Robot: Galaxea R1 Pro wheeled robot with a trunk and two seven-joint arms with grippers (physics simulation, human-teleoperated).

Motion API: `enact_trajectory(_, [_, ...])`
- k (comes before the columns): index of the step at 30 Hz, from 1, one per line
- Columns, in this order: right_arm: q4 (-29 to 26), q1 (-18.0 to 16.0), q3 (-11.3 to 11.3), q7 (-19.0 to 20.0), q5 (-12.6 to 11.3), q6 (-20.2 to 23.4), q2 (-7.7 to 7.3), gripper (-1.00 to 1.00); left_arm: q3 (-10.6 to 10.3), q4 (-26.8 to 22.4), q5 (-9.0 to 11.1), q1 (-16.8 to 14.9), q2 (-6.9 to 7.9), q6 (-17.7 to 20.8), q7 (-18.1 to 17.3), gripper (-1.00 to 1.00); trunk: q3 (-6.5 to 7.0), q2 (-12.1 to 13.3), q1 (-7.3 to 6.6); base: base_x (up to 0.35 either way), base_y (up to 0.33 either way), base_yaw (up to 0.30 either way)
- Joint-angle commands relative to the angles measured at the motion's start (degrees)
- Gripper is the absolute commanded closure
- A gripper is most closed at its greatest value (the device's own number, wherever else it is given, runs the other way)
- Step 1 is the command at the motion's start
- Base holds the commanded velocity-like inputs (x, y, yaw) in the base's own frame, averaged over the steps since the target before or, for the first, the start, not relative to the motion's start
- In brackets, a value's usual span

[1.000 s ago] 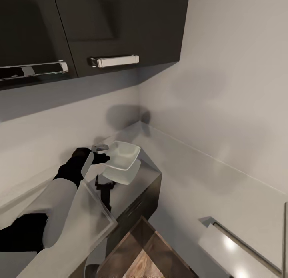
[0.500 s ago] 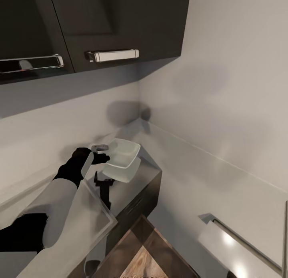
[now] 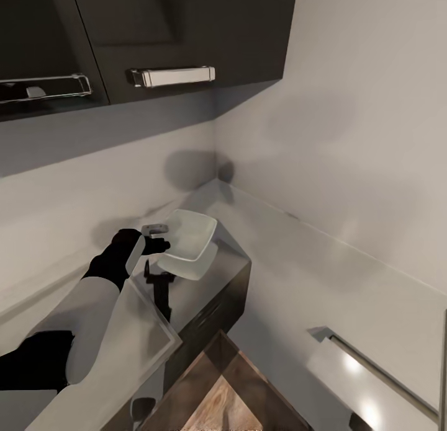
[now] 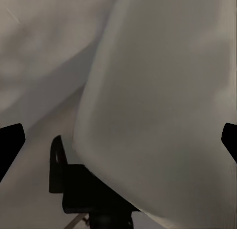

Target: In the kitchen, take the Vidalia onion out of the sink, dice it on the chopping board with the paring knife, put the diced onion into the bowl on the countertop, then place both the paring knife and the chopping board into the sink.

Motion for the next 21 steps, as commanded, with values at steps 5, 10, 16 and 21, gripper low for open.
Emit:
enact_trajectory(5, [-0.11,0.0,0.49,-0.32,-0.53,0.02,0.0,-1.0,0.06,-0.06,0.38,-0.03,-0.01,0.27,0.39,1.0,-0.55,-0.1,0.03,0.0,0.0,0.0])
enact_trajectory(10, [-0.11,0.01,0.49,-0.34,-0.53,0.02,0.02,-1.0,0.15,-0.96,0.37,-0.03,0.06,0.27,0.5,1.0,-0.72,-0.1,0.03,0.0,0.0,0.0])
enact_trajectory(16, [-0.11,0.0,0.49,-0.34,-0.53,0.02,0.01,-1.0,0.3,-1.54,0.36,-0.03,0.08,0.27,0.58,1.0,-0.74,-0.1,0.03,0.0,0.0,0.0])
enact_trajectory(21, [-0.11,0.02,0.49,-0.34,-0.53,0.02,0.0,-1.0,0.33,-1.79,0.36,-0.03,0.08,0.32,0.54,1.0,-0.74,-0.1,0.03,0.0,0.0,0.0])
